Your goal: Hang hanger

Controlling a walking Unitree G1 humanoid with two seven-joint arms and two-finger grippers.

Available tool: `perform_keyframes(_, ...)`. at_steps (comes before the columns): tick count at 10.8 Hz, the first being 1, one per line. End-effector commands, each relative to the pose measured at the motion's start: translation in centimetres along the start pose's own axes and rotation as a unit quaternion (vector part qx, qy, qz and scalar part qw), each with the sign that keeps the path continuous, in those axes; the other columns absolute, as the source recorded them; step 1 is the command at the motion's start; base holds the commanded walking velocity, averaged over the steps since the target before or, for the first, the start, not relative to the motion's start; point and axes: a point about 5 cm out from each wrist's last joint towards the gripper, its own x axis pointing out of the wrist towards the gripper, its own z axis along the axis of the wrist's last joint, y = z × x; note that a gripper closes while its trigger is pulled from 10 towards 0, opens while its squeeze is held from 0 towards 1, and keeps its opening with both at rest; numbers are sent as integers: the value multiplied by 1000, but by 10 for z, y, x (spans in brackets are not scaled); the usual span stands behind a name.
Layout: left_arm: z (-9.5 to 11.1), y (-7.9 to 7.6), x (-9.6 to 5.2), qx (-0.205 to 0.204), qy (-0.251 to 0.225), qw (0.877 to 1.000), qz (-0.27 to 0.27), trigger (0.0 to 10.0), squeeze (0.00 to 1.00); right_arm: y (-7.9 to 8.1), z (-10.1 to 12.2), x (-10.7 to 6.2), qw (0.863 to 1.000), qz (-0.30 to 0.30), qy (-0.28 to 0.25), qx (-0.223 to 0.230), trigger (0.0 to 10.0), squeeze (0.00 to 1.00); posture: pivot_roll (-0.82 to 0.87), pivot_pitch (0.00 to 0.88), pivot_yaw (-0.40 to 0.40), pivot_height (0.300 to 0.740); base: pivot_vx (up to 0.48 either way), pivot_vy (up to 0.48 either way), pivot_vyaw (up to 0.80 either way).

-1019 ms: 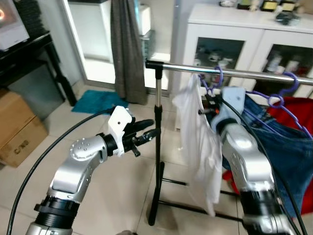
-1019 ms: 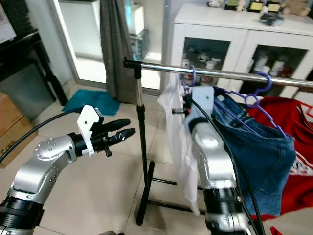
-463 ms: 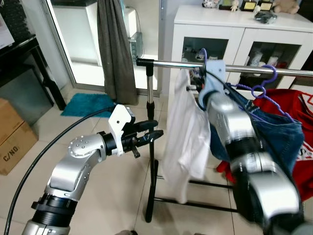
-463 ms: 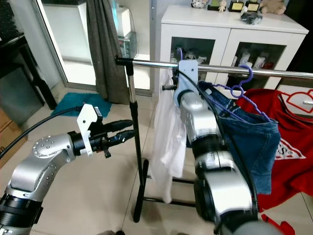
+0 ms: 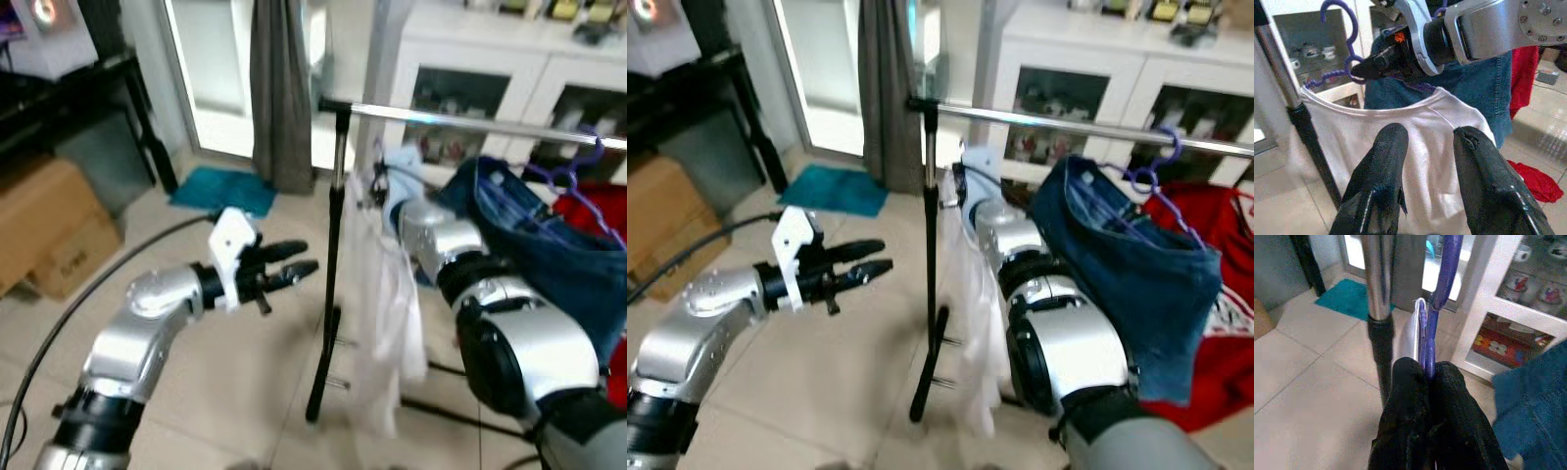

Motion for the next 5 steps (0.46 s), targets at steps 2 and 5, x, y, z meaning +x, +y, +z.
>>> perform_keyframes(2, 10, 5, 0, 16, -26, 999, 33, 10000, 0, -6, 32, -3, 996, -4, -87, 23, 10000, 0, -75, 0, 16, 740, 0, 0, 0)
perform_keyframes(5, 6, 19, -3, 19, -40, 981, 190, 10000, 0, -11, 9, -16, 979, 21, -184, 90, 10000, 0, -96, 0, 22, 740, 0, 0, 0)
